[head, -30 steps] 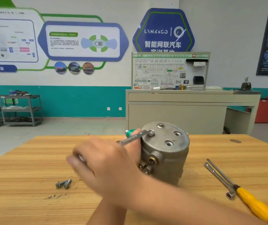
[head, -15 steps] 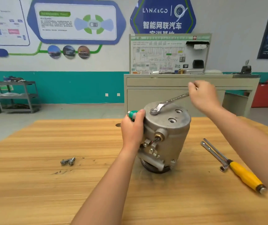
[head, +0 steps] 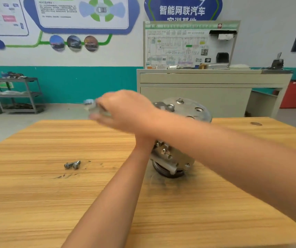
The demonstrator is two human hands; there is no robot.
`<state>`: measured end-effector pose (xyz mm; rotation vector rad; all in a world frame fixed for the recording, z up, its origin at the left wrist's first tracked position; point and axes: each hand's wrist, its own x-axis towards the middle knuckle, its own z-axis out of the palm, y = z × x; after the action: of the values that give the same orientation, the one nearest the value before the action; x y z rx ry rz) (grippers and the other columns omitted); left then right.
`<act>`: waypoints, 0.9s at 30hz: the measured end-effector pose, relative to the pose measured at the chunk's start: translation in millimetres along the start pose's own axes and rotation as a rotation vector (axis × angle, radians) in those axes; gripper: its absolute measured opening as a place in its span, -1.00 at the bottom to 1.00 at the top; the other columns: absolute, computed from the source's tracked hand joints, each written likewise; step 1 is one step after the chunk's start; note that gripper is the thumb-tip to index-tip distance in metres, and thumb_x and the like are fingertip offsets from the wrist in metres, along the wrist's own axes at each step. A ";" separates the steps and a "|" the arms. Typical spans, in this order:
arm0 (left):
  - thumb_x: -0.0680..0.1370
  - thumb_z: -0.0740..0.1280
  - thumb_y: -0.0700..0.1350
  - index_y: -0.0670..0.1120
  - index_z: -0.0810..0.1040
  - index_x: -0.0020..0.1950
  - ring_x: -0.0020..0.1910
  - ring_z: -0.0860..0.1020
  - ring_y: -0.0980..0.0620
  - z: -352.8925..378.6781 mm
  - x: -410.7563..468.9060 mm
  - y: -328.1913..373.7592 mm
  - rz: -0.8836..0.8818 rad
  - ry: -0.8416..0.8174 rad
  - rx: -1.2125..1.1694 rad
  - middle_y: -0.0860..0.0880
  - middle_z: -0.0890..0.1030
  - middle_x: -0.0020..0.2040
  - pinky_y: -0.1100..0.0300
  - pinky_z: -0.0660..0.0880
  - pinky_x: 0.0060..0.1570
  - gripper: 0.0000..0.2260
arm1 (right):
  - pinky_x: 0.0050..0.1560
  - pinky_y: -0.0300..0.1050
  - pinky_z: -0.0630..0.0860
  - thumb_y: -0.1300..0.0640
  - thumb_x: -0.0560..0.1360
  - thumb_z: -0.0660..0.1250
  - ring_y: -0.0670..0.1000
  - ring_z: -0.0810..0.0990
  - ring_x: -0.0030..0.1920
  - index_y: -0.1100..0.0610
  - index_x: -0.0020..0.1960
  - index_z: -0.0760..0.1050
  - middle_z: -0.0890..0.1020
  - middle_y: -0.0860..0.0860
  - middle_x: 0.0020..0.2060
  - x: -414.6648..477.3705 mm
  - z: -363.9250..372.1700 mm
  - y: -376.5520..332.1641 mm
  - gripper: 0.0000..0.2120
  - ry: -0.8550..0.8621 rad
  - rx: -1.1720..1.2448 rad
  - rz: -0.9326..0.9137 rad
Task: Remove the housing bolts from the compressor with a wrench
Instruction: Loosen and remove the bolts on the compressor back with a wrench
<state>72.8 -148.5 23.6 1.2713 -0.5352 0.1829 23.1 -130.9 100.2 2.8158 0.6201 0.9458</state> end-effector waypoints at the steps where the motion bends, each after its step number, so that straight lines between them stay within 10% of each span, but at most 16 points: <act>1: 0.37 0.27 -0.04 -0.01 0.39 -0.34 -0.50 0.33 0.26 0.5 2.2 -1.3 -0.011 0.023 -0.049 0.17 0.43 -0.51 0.18 0.32 -0.34 -0.88 | -0.16 -0.11 0.42 -0.01 0.55 0.22 0.04 0.53 -0.29 0.19 -0.14 0.56 0.58 0.01 -0.29 -21.4 -1.4 -15.0 -0.71 0.162 0.068 -0.088; 4: 0.31 0.27 0.05 -0.03 0.40 -0.34 -0.49 0.35 0.23 -3.3 5.0 -2.0 -0.060 0.057 -0.117 0.21 0.44 -0.55 0.16 0.33 -0.33 -0.83 | -0.13 -0.13 0.48 0.14 0.42 0.34 0.03 0.51 -0.41 0.21 -0.29 0.61 0.60 0.03 -0.43 -96.4 -8.0 -29.4 -0.82 0.661 0.485 -0.043; 7: 0.28 0.27 0.08 -0.06 0.39 -0.35 -0.46 0.33 0.18 -10.9 1.9 -1.7 -0.046 0.006 -0.122 0.15 0.39 -0.49 0.26 0.30 -0.42 -0.78 | -0.09 -0.27 0.52 0.07 0.49 0.26 -0.11 0.62 -0.26 -0.02 -0.26 0.61 0.66 -0.08 -0.32 -150.0 -26.9 -11.1 -0.79 0.952 0.893 0.478; 11: 0.29 0.28 0.09 -0.07 0.40 -0.31 -0.48 0.34 0.23 -9.9 -9.1 6.8 -0.085 -0.034 -0.074 0.10 0.39 -0.42 0.37 0.28 -0.48 -0.77 | -0.16 -0.30 0.50 0.11 0.55 0.19 -0.09 0.62 -0.23 0.08 -0.20 0.53 0.62 -0.09 -0.34 -154.1 -37.6 49.3 -0.79 1.121 0.685 0.965; 20: 0.37 0.29 0.05 -0.07 0.37 -0.30 -0.50 0.29 0.22 -13.0 -16.6 8.3 -0.068 -0.013 -0.049 0.08 0.34 -0.41 0.38 0.25 -0.50 -0.78 | 0.08 -0.05 0.34 0.01 0.58 0.11 0.19 0.43 0.18 0.35 0.22 0.38 0.46 0.20 0.04 -33.6 -46.4 133.5 -0.57 0.026 0.082 1.061; 27: 0.52 0.31 -0.12 -0.05 0.35 -0.34 -0.46 0.36 0.17 0.2 -16.4 13.9 -0.031 -0.017 0.078 0.06 0.42 -0.42 0.35 0.27 -0.51 -0.75 | 0.34 0.04 0.27 -0.02 0.53 0.23 0.16 0.27 0.38 0.25 0.48 0.02 -0.03 0.15 0.49 33.9 -4.5 66.9 -0.33 -0.225 -0.049 0.647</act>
<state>52.7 -141.9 27.8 1.3575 -0.5264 0.1687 68.0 -178.0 137.7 3.0547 -0.3625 0.6704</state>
